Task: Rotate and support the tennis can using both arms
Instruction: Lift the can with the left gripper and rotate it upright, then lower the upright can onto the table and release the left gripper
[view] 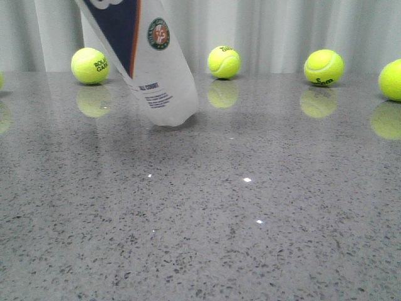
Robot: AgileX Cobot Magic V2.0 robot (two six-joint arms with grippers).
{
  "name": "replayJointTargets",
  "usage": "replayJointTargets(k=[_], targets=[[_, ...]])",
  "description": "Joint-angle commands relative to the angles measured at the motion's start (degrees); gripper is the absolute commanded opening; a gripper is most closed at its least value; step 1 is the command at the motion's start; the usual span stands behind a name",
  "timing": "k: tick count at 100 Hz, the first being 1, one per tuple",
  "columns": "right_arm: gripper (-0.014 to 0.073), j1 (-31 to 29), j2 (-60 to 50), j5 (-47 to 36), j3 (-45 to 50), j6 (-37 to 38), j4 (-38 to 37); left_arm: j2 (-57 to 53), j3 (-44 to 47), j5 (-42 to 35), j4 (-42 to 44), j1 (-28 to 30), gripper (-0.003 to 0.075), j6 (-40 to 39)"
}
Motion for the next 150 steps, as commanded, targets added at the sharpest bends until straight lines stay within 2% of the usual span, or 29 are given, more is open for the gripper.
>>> replayJointTargets(k=[1, 8, 47, 72, 108, 118, 130, 140, 150], targets=[[-0.0061, -0.29, 0.47, -3.99, -1.36, -0.01, -0.1, -0.31, -4.43, 0.53, -1.05, -0.31, 0.0379, -0.71], [-0.0061, -0.29, 0.47, -3.99, -1.36, -0.01, -0.1, 1.51, -6.88, 0.53, -1.5, -0.31, 0.0406, -0.71], [-0.0061, -0.29, 0.47, -3.99, -1.36, -0.01, -0.1, 12.29, -21.6, 0.79, -1.63, 0.91, 0.0406, -0.71], [-0.0061, -0.29, 0.47, -3.99, -1.36, -0.01, -0.1, 12.44, -21.97, 0.79, -3.44, 3.1, 0.0406, -0.81], [-0.0061, -0.29, 0.47, -3.99, -1.36, -0.01, -0.1, 8.9, -21.97, -0.89, -4.82, 3.05, 0.0393, -0.81], [-0.0061, -0.29, 0.47, -3.99, -1.36, -0.01, -0.1, 6.13, -21.83, -3.08, -6.74, 3.05, 0.0331, -0.81], [-0.0061, -0.29, 0.47, -3.99, -1.36, -0.01, -0.1, 1.87, -18.06, -7.31, -7.95, 3.05, 0.0178, -1.21], [-0.0061, -0.29, 0.47, -3.99, -1.36, -0.01, -0.1, -3.4, -9.39, -13.74, -8.08, 3.05, 0.0053, -2.44], [-0.0061, -0.29, 0.47, -3.99, -1.36, -0.01, -0.1, -9.53, 1.3, -22.55, -8.13, 3.05, -0.0017, -2.56]])
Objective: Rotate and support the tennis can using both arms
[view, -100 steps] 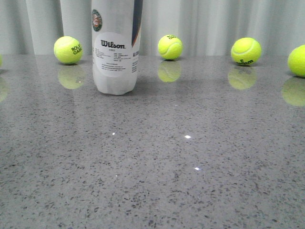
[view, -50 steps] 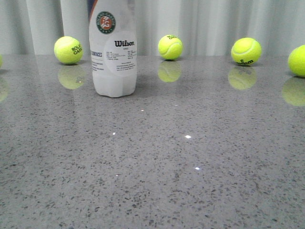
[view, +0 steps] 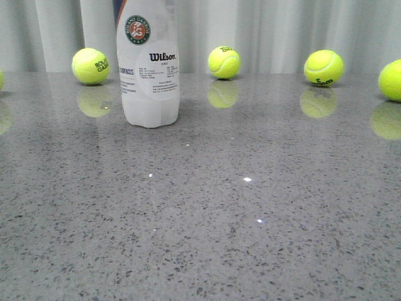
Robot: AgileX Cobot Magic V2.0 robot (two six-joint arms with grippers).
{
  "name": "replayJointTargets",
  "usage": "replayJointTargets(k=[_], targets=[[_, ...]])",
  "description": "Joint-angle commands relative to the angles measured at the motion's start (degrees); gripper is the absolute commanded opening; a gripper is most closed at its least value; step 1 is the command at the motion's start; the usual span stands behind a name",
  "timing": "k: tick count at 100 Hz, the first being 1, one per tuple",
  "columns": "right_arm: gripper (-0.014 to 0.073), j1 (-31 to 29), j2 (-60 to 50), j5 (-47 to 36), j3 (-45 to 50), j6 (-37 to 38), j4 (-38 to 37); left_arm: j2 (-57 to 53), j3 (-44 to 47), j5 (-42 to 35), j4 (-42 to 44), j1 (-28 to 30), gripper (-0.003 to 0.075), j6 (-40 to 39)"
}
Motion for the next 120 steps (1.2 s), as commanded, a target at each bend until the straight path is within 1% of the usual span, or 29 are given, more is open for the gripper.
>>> replayJointTargets(k=[1, 14, 28, 45, 55, 64, 69, 74, 110, 120], targets=[[-0.0061, -0.29, 0.47, -3.99, -1.39, -0.01, -0.1, -6.85, 6.8, -11.11, -1.41, -0.04, -0.0019, -1.1], [-0.0061, -0.29, 0.47, -3.99, -1.39, -0.01, -0.1, -15.16, 21.06, -21.47, -1.84, -0.04, -0.0019, -1.1], [-0.0061, -0.29, 0.47, -3.99, -1.39, -0.01, -0.1, -22.97, 34.16, -29.1, -1.84, -0.04, -0.0019, -1.1], [-0.0061, -0.29, 0.47, -3.99, -1.39, -0.01, -0.1, -31.61, 47.92, -35.42, -1.84, -0.04, -0.0019, -1.1], [-0.0061, -0.29, 0.47, -3.99, -1.39, -0.01, -0.1, -35.2, 54.17, -36.87, -1.84, -0.04, -0.0019, -1.1], [-0.0061, -0.29, 0.47, -3.99, -1.39, -0.01, -0.1, -37.9, 58.34, -36.75, -1.84, -0.04, -0.0019, -1.1], [-0.0061, -0.29, 0.47, -3.99, -1.39, -0.01, -0.1, -39.08, 59.92, -37.19, -0.19, 0.72, -0.0019, -1.52], [-0.0061, -0.29, 0.47, -3.99, -1.39, -0.01, -0.1, -40.43, 61.24, -37.73, 2.14, 2.99, -0.0019, -2.63], [-0.0061, -0.29, 0.47, -3.99, -1.39, -0.01, -0.1, -52.45, 69.51, -39.4, 2.16, 16.1, -0.0019, -2.63], [-0.0061, -0.29, 0.47, -3.99, -1.39, -0.01, -0.1, -55.45, 71.63, -41.11, 2.16, 18.34, -0.0019, -2.63]])
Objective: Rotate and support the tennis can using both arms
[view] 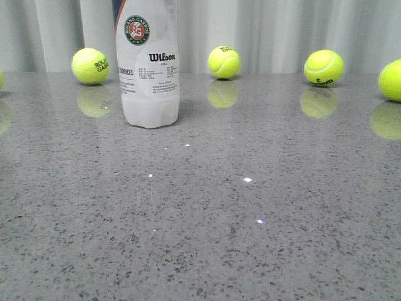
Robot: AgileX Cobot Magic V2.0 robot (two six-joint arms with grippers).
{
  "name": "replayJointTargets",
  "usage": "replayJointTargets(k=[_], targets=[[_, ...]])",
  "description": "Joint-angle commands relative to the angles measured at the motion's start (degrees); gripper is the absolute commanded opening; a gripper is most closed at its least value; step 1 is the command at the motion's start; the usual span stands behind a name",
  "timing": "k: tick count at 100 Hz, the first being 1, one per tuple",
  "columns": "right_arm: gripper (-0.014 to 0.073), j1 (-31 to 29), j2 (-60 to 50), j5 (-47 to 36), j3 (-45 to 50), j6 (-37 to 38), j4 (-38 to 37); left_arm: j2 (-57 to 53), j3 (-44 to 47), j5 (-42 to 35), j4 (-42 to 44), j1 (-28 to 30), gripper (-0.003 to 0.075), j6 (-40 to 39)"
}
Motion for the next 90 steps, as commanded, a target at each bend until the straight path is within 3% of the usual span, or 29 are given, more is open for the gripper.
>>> replayJointTargets(k=[1, 13, 30, 56, 82, 86, 90], targets=[[-0.0061, -0.29, 0.47, -3.99, -1.39, -0.01, -0.1, -2.57, 0.09, -6.16, -0.56, 1.89, -0.0019, -0.59], [-0.0061, -0.29, 0.47, -3.99, -1.39, -0.01, -0.1, -4.91, 5.22, -15.01, -0.09, 3.6, -0.0019, -1.22], [-0.0061, -0.29, 0.47, -3.99, -1.39, -0.01, -0.1, -10.65, 13.58, -21.11, 11.57, 6.02, -0.0019, -17.7], [-0.0061, -0.29, 0.47, -3.99, -1.39, -0.01, -0.1, -21.38, 24.75, -23.12, 11.71, 12.82, -0.0019, -17.87], [-0.0061, -0.29, 0.47, -3.99, -1.39, -0.01, -0.1, -34.85, 37.19, -27.45, 11.71, 14.16, -0.0019, -18.25], [-0.0061, -0.29, 0.47, -3.99, -1.39, -0.01, -0.1, -37.92, 36.82, -22.89, 11.58, 14.29, -0.0019, -17.87], [-0.0061, -0.29, 0.53, -4.01, -1.39, -0.01, -0.1, -37.2, 36.94, -24.01, 11.7, 14.29, -0.0019, -17.87]])
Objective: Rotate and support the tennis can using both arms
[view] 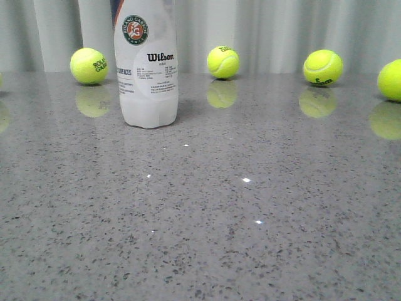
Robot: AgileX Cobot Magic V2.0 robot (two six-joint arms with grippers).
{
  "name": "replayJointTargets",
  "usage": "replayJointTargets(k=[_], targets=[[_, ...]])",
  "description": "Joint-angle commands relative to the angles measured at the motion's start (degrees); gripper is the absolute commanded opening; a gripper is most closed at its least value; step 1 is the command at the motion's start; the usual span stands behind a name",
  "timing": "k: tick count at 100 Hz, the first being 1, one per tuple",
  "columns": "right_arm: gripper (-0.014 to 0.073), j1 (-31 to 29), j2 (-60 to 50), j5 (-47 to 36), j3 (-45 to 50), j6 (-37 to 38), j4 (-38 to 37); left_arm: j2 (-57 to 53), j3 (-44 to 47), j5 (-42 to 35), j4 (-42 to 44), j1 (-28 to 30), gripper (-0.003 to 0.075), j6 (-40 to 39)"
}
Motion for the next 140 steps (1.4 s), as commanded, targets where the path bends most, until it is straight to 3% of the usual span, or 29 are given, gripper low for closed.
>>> replayJointTargets(k=[1, 104, 123, 140], targets=[[-0.0061, -0.29, 0.53, -4.03, -1.5, -0.01, -0.1, -2.08, 2.6, -3.81, 0.04, 0.29, -0.0019, -0.45], [-0.0061, -0.29, 0.47, -3.9, -1.16, -0.01, -0.1, -2.37, 2.6, -2.78, -0.11, 0.29, -0.0018, -0.45], [-0.0061, -5.78, 0.47, -15.87, 4.58, 0.14, -1.26, -2.37, 2.6, -2.78, -0.11, 0.29, -0.0019, -0.45], [-0.0061, -15.23, -0.1, -30.44, 13.42, 7.62, -11.39, -2.37, 2.6, -2.78, -0.11, 0.29, -0.0019, -0.45]])
